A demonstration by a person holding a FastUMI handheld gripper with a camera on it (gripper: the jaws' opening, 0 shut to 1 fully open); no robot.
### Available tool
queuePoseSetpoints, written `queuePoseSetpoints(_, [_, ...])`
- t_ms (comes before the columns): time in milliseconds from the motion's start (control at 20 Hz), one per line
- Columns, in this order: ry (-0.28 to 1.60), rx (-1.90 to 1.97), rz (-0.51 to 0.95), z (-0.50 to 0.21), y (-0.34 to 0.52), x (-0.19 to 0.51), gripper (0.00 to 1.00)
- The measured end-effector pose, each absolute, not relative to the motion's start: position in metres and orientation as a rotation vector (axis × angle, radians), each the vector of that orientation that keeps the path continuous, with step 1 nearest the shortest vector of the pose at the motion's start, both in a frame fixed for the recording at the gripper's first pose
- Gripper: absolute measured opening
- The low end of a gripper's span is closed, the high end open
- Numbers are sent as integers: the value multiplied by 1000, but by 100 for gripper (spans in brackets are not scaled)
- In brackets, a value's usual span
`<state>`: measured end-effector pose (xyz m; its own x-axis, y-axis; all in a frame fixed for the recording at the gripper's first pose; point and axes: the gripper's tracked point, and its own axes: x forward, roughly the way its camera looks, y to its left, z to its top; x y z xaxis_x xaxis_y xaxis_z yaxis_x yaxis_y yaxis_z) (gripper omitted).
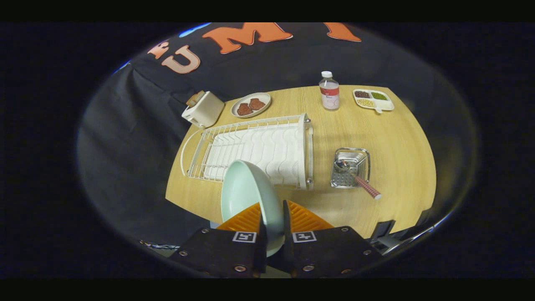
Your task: Take the plate from the dish rack, then take the spoon from the basket and place it into the plate.
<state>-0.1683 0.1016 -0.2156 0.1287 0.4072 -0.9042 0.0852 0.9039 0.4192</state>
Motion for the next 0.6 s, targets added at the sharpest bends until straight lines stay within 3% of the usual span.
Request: queuePoseSetpoints(600, [1438,727,218,-305,123,-248,17])
